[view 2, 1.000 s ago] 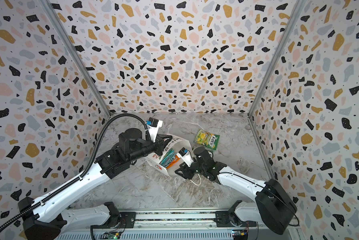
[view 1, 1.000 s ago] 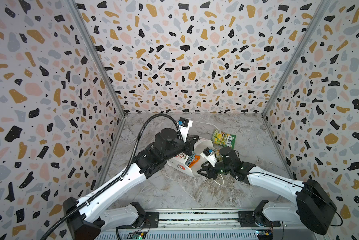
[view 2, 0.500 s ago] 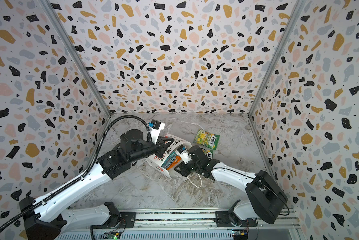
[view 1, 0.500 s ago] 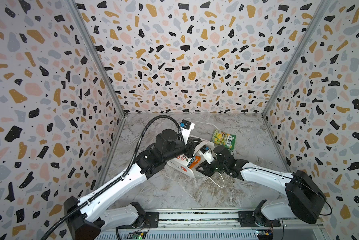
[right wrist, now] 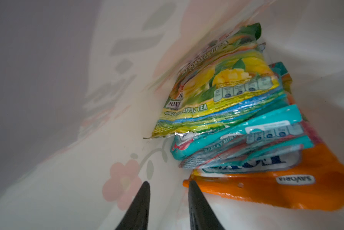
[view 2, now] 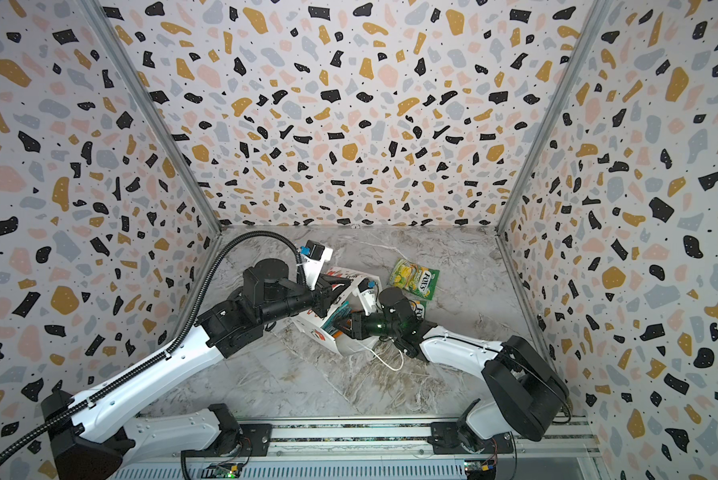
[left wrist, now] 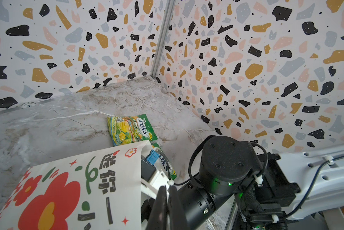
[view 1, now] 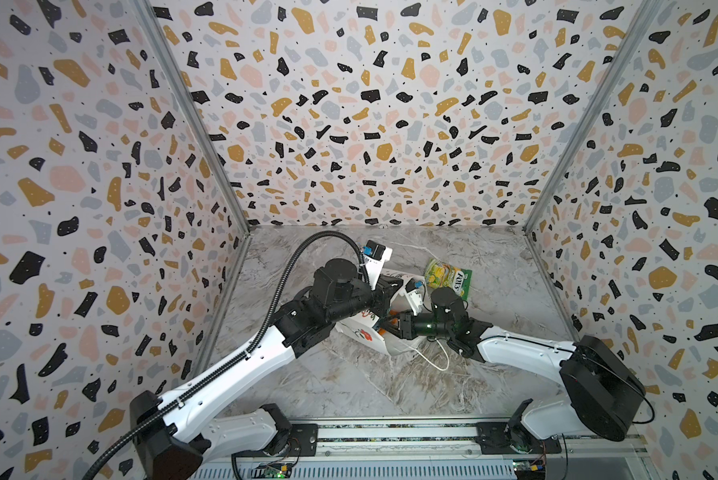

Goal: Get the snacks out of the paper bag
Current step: 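Reach the right gripper into the bag and close on the teal Mint Blossom packet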

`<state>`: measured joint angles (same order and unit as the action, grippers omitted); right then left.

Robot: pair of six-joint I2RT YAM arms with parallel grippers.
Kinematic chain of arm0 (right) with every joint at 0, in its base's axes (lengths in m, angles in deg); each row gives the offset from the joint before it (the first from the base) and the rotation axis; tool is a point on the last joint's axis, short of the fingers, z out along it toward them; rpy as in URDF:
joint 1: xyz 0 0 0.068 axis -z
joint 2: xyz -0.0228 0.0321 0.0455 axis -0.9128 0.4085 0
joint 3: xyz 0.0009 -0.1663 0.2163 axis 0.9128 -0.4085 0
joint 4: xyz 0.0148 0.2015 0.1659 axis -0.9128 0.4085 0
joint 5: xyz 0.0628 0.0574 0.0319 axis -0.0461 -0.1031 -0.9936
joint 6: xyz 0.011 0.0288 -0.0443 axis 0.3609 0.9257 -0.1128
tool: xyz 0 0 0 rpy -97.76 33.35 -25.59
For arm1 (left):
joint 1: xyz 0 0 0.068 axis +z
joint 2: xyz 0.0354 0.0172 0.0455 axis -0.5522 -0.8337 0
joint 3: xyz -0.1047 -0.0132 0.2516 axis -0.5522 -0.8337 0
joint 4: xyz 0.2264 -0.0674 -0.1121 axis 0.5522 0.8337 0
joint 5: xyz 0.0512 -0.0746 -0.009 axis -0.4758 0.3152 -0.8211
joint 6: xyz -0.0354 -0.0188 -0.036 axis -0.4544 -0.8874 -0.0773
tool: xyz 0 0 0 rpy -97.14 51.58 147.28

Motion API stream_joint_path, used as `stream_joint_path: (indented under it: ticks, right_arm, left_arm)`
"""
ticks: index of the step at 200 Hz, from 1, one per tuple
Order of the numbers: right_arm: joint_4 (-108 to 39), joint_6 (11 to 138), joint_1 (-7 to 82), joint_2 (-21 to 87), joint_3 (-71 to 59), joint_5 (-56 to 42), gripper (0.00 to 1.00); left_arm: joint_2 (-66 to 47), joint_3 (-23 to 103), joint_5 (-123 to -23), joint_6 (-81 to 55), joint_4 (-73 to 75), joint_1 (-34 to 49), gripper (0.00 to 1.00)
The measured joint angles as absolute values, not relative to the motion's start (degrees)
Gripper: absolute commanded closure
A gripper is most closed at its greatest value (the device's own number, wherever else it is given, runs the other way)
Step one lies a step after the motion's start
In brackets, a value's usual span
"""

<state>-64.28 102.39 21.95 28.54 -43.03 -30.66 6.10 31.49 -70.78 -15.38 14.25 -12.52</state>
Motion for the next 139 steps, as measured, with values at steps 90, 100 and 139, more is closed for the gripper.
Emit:
stream_joint_path:
  ticks: [90,100,139]
  right_arm:
    - [-78.0,118.9,20.5,35.0,-43.8,-28.9,0.67]
    - [-77.7,119.4,20.4,35.0,-43.8,-27.5,0.67]
    - [-71.8,119.8,20.2,34.2,-43.7,-20.7,0.65]
  left_arm:
    - [5.6,31.5,-70.6,-15.3,14.2,-13.0,1.0]
    - [5.6,31.5,-70.6,-15.2,14.3,-13.1,1.0]
    - [5.6,31.5,-70.6,-15.1,14.3,-13.2,1.0]
